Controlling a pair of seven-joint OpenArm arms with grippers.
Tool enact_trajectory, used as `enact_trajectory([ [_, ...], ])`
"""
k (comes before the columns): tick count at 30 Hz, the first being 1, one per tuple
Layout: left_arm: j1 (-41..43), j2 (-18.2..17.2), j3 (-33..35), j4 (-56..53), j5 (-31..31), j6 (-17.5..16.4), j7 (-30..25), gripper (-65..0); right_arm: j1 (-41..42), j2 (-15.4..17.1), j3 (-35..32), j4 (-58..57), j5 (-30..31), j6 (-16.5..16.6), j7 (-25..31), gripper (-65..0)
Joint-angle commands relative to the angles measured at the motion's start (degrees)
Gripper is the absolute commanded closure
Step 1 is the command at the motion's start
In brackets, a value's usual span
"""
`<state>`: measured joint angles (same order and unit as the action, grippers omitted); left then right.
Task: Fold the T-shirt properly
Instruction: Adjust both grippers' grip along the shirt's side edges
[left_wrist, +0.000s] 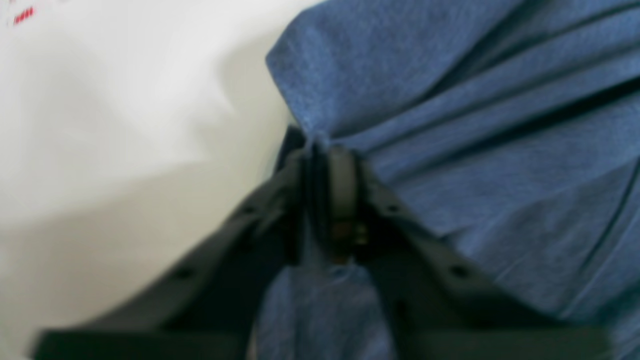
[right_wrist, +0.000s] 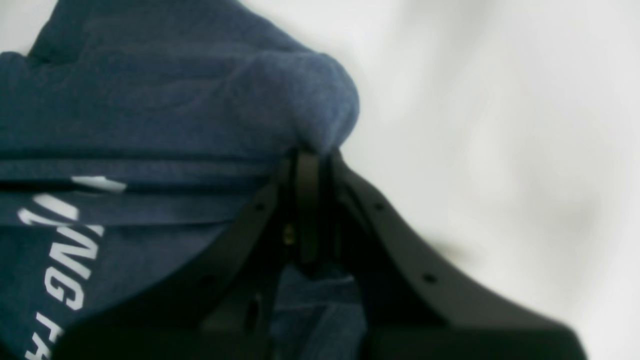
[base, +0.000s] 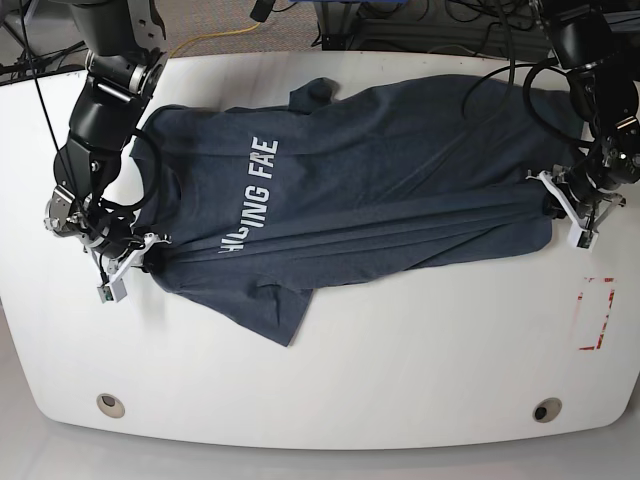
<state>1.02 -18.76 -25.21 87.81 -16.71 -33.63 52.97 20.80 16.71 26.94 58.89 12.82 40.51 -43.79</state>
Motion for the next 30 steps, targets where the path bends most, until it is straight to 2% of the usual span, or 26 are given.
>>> enact_trajectory([
  [1, -1.1, -1.1, -0.6, 1.2, 0.2, 0.6, -0.8, -18.2, 0.9, 1.0, 0.2, 1.9, 0.2, -0.5, 1.2, 0.0],
  [4, -1.5, 0.4, -0.8, 1.7, 0.2, 0.6, -0.8, -33.6, 0.5, 0.5, 0.1, 1.9, 0.4, -0.5, 1.2, 0.0],
  [6, -3.1, 0.8, -1.6, 3.8, 0.2, 0.6, -0.3, -40.7, 0.4, -0.1, 0.1, 1.9, 0.2, -0.5, 1.2, 0.0],
  [8, -4.3, 0.9, -2.0, 4.6, 0.2, 0.6, 1.8, -43.5, 0.4, -0.1, 0.1, 1.9, 0.1, -0.5, 1.2, 0.0],
  [14, -10.4, 2.6, -3.5, 3.2, -0.5, 0.9, 4.2, -43.2, 0.3, -0.2, 0.1, 1.9, 0.6, -0.5, 1.2, 0.0],
  [17, -13.1, 3.2, -3.9, -1.8, -0.6, 0.9, 4.2, -43.1, 0.3, -1.0, 0.1, 1.9, 0.5, -0.5, 1.2, 0.0],
  [23, -19.0, 3.2, -4.0, -12.4, -0.6, 0.9, 3.4, -42.8, 0.3, -1.5, 0.2, 1.9, 0.2, -0.5, 1.2, 0.0],
  [30, -22.0, 3.2, -3.8, -20.7, -0.6, 0.9, 0.8, -42.9, 0.3, -1.7, 0.2, 1.9, 0.6, -0.5, 1.2, 0.0],
])
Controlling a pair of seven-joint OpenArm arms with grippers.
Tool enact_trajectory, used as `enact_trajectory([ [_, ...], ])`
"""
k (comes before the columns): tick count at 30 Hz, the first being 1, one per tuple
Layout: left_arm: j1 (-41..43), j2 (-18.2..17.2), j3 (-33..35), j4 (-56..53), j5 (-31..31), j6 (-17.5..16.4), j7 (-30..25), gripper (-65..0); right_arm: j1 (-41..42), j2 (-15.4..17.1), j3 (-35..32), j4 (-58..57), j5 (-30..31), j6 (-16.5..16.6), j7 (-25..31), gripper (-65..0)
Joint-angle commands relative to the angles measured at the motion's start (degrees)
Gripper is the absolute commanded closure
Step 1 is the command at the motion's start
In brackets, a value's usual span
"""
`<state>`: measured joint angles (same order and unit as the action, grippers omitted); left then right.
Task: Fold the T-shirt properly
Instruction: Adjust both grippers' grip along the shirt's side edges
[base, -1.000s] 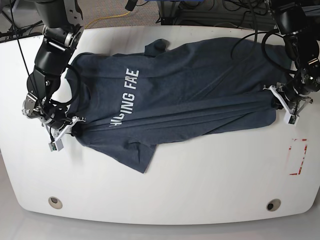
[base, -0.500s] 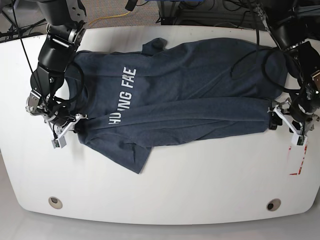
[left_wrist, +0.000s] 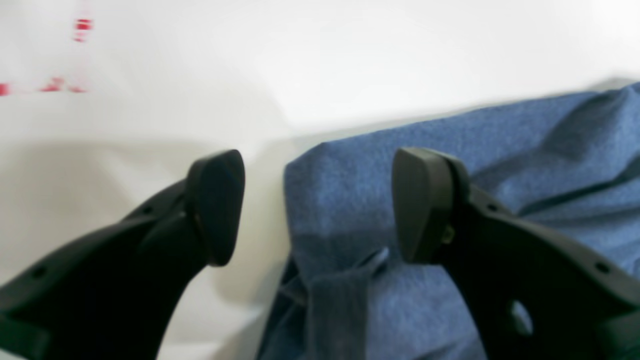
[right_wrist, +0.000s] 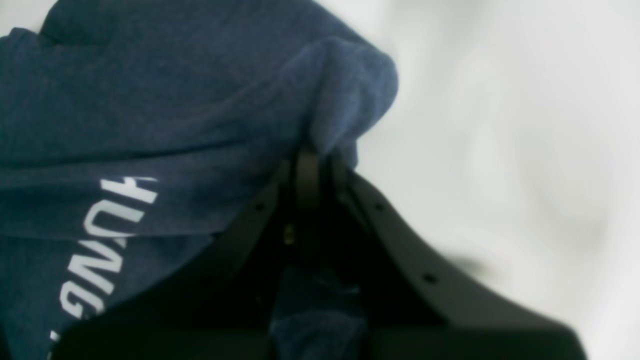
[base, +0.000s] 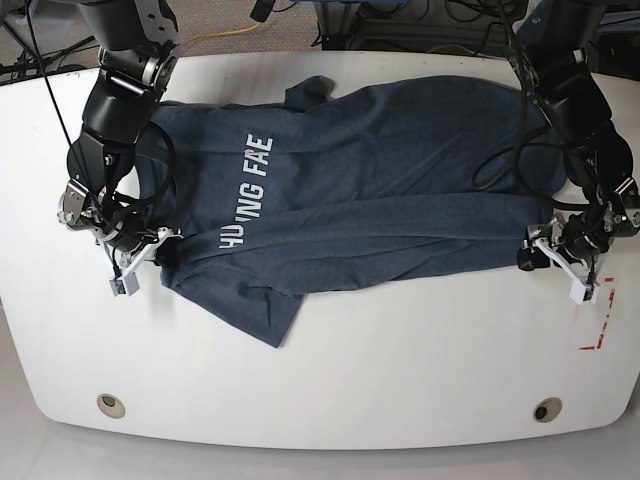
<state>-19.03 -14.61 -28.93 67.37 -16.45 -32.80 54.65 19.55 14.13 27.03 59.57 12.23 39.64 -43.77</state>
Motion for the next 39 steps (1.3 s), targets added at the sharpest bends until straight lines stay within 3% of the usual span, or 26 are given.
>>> enact_trajectory([
  [1, -2.4, -0.9, 0.0, -1.7, -0.8, 0.0, -0.9, -42.9, 1.6, 0.9, 0.1, 1.2, 1.2, 0.4, 1.2, 0.0],
  [25, -3.2, -0.6, 0.8, -13.2, -1.2, 1.8, -2.7, -42.1, 1.6, 0.8, 0.3, 1.2, 1.3, 0.4, 1.2, 0.0],
  [27, -3.2, -0.5, 2.0, -13.0, -1.2, 1.8, -2.8, -36.4, 1.5, 0.8, 0.3, 1.2, 1.3, 0.4, 1.2, 0.0],
  [29, -3.2, -0.5, 2.2, -13.0, -1.2, 2.2, -3.0, -25.0, 1.5, 0.8, 0.3, 1.2, 1.3, 0.4, 1.2, 0.0],
  [30, -3.2, -0.5, 2.2, -13.0, -1.2, 2.2, -3.9, -16.0, 1.5, 0.8, 0.3, 1.2, 1.3, 0.4, 1.2, 0.0],
  [33, -3.2, -0.5, 2.4, -13.0, -0.7, 2.2, -7.2, 0.0, 1.5, 0.8, 0.3, 1.2, 1.3, 0.4, 1.2, 0.0],
  [39, -3.2, -0.6, 2.4, -10.0, -0.8, 2.2, -7.8, 0.0, 1.6, 0.8, 0.3, 1.7, 1.3, 0.4, 1.0, 0.0],
])
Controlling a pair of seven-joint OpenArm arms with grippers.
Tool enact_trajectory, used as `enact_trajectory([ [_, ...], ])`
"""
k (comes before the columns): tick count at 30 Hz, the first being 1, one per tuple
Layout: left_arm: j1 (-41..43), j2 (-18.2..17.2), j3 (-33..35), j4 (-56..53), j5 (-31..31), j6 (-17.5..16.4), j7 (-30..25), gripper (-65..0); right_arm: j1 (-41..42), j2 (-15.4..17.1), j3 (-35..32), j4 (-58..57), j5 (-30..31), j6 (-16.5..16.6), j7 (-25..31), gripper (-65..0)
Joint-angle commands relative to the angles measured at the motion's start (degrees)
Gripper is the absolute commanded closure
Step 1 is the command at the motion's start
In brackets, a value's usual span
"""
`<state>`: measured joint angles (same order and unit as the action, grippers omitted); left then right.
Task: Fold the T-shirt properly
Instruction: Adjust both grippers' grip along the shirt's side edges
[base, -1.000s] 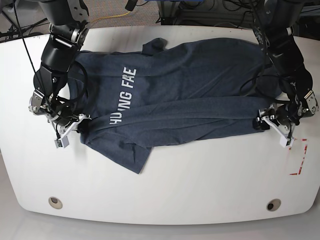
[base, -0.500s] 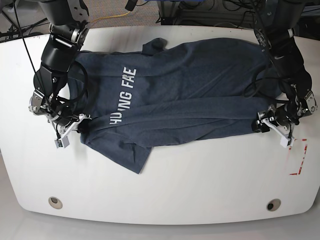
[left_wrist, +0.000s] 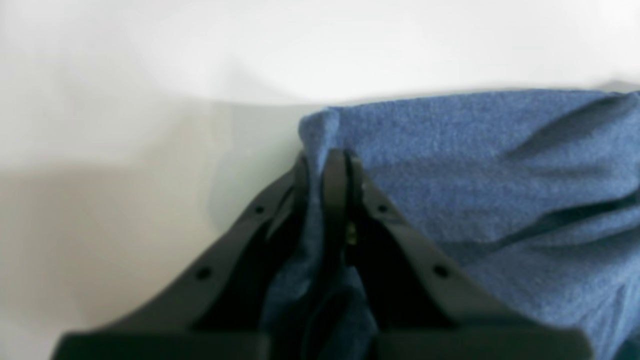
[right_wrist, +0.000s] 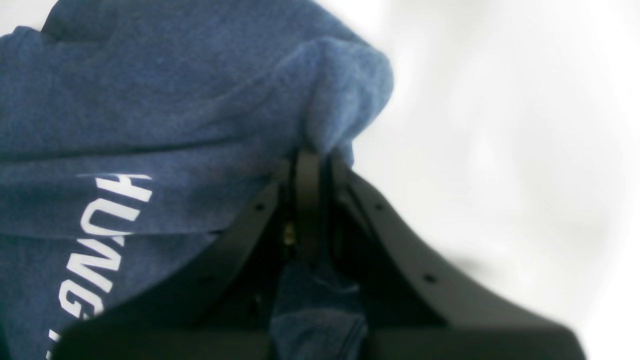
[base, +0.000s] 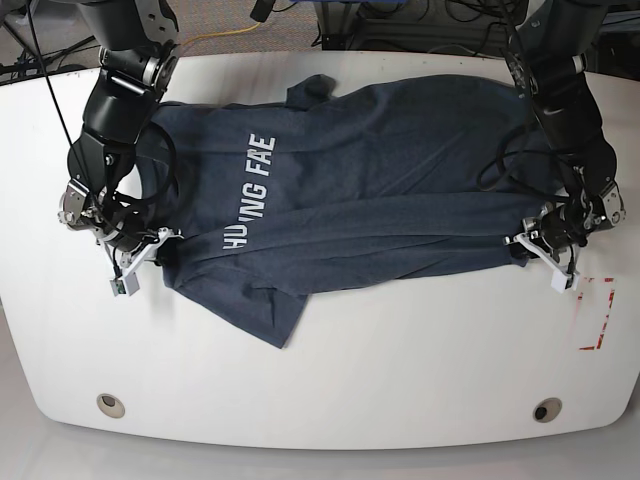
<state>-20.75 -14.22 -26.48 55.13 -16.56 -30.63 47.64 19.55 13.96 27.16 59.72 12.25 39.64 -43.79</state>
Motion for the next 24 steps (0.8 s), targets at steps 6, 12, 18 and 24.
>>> enact_trajectory([
  [6, 0.5, -0.9, 0.0, 14.1, -0.9, -0.4, 1.2, 0.0, 1.5, 0.9, 0.1, 8.5, 1.2, 0.4, -2.1, 0.0],
  [12, 1.5, -0.9, 0.3, 19.0, -0.8, -0.4, 2.1, 0.0, 3.5, 1.0, -0.4, 8.6, 0.7, 0.4, -2.1, 0.0],
  [18, 1.1, -1.0, 2.5, 25.1, -1.1, -0.3, 2.1, 0.0, 7.8, 1.3, -2.7, 8.6, 0.7, 0.4, -2.2, 0.0],
  [24, -3.5, -0.9, 2.5, 31.2, -1.1, -0.1, 4.5, 0.0, 13.4, 2.3, -7.1, 8.7, 0.7, 0.4, -2.4, 0.0],
])
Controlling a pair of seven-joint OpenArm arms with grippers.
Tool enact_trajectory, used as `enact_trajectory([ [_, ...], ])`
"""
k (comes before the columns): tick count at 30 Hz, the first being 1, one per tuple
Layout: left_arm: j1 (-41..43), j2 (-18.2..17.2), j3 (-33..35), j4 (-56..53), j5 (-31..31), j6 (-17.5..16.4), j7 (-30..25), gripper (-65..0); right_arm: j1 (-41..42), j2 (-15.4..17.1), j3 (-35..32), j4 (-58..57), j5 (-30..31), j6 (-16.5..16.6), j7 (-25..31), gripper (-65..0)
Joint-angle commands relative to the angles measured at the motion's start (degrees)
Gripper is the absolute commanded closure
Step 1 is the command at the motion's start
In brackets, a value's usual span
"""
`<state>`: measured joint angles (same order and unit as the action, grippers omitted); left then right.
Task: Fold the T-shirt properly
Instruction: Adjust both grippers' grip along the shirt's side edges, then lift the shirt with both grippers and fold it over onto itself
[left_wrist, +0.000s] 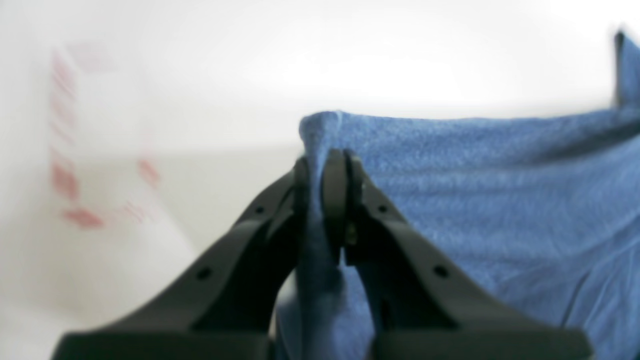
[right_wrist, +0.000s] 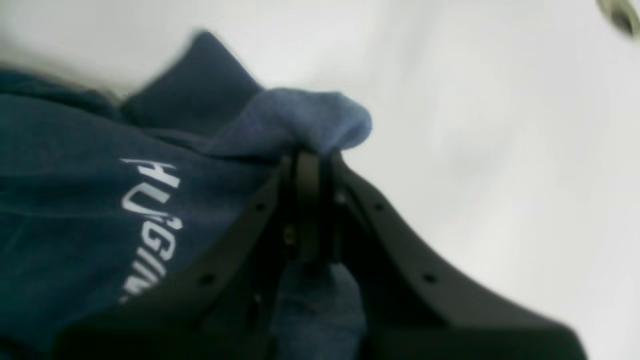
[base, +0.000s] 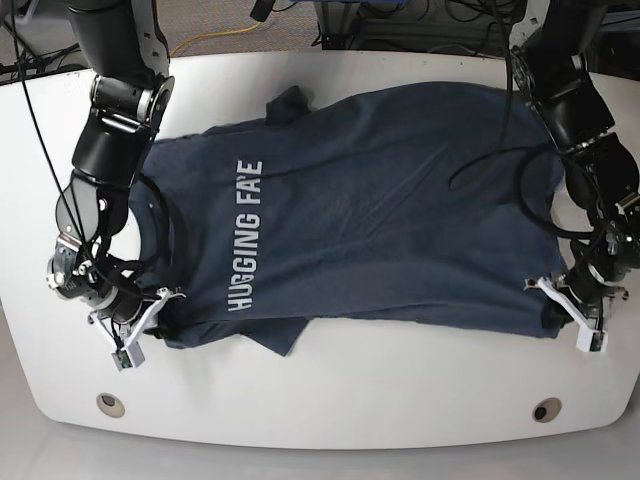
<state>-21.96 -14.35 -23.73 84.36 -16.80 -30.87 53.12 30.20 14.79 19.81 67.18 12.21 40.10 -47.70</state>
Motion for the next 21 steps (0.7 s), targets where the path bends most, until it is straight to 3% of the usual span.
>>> enact_trajectory([
  [1, -3.3, -0.8, -0.3, 3.1, -0.8, 0.1, -0.2, 0.0, 4.0, 1.6, 0.1, 1.3, 0.8, -0.1, 1.4, 0.0],
  [9, -12.4, -1.0, -1.1, 11.0, -0.8, 0.2, 6.3, 0.0, 14.9, 4.4, -4.7, 1.3, 0.8, -0.1, -0.7, 0.0],
  [15, -18.2, -2.1, -4.1, 17.3, -0.7, 0.2, 7.8, 0.0, 25.2, 5.8, -7.7, 1.5, 1.1, -0.1, -3.4, 0.0],
  [21, -28.9, -5.9, -4.0, 17.8, -0.7, 0.2, 11.8, 0.0, 35.8, 7.9, -9.9, 1.6, 1.3, -0.1, -6.2, 0.0],
])
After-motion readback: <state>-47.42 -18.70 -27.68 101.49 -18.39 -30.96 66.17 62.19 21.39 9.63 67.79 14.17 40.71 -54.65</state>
